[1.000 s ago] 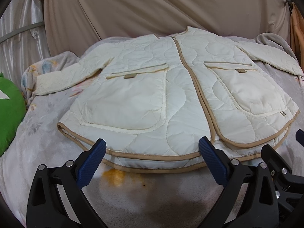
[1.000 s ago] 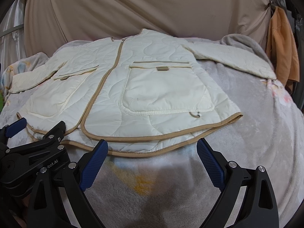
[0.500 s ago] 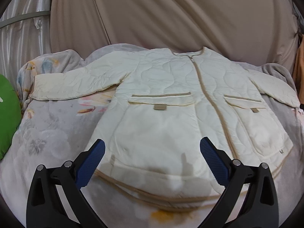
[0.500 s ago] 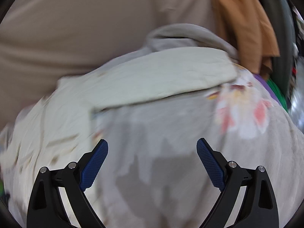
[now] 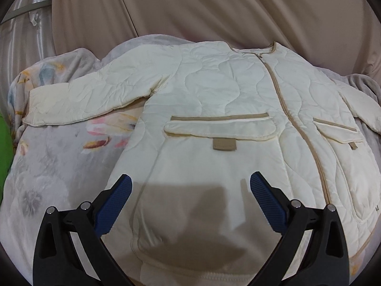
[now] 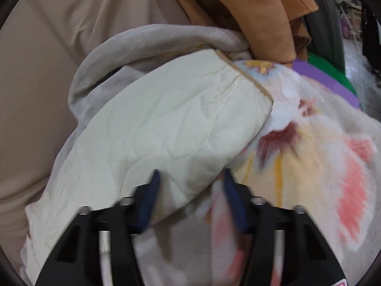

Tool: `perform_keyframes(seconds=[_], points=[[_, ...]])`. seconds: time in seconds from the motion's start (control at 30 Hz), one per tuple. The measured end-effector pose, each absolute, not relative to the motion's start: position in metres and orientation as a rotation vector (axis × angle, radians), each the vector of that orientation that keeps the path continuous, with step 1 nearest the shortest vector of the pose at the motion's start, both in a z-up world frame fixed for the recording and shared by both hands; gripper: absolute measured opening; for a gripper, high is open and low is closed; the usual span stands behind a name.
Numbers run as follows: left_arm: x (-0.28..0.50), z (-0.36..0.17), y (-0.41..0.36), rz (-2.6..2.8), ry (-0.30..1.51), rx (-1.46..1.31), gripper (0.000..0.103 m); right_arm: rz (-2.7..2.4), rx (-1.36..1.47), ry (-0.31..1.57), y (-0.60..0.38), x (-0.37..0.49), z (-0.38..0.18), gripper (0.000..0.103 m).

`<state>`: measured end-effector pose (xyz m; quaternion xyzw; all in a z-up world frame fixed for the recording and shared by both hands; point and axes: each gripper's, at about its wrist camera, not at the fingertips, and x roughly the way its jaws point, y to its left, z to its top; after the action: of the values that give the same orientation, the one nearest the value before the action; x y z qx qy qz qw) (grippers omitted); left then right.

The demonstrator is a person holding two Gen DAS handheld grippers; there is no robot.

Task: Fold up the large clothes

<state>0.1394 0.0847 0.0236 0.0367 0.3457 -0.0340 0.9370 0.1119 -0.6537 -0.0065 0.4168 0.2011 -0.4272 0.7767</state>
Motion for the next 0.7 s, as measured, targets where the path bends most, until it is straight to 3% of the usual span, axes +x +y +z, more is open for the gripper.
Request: perform_keyframes(seconds=[0.03, 0.2, 0.4, 0.53, 0.7], points=[[0.141, 0.023, 0.085, -0.064, 0.698, 0.085, 0.096, -0.899, 0.879, 0.425, -0.653, 0.118, 0.003, 0.005], [0.145, 0.028, 0.085, -0.050, 0.672, 0.112, 0.095, -0.764, 0.661, 0.280, -0.593, 0.164, 0.090, 0.005], [0.143, 0.039, 0.084, -0.057, 0.636, 0.112, 0.095, -0.329, 0.366, 0.261, -0.429, 0.265, 0.178, 0.004], [0.142, 0.046, 0.084, -0.060, 0.617, 0.115, 0.095, -0.098, 0.227, 0.357, -0.311, 0.341, 0.172, 0.004], [0.153, 0.055, 0.095, -0.100, 0.625, 0.054, 0.095, 0.074, 0.070, 0.553, -0.190, 0.417, 0.107, 0.005]])
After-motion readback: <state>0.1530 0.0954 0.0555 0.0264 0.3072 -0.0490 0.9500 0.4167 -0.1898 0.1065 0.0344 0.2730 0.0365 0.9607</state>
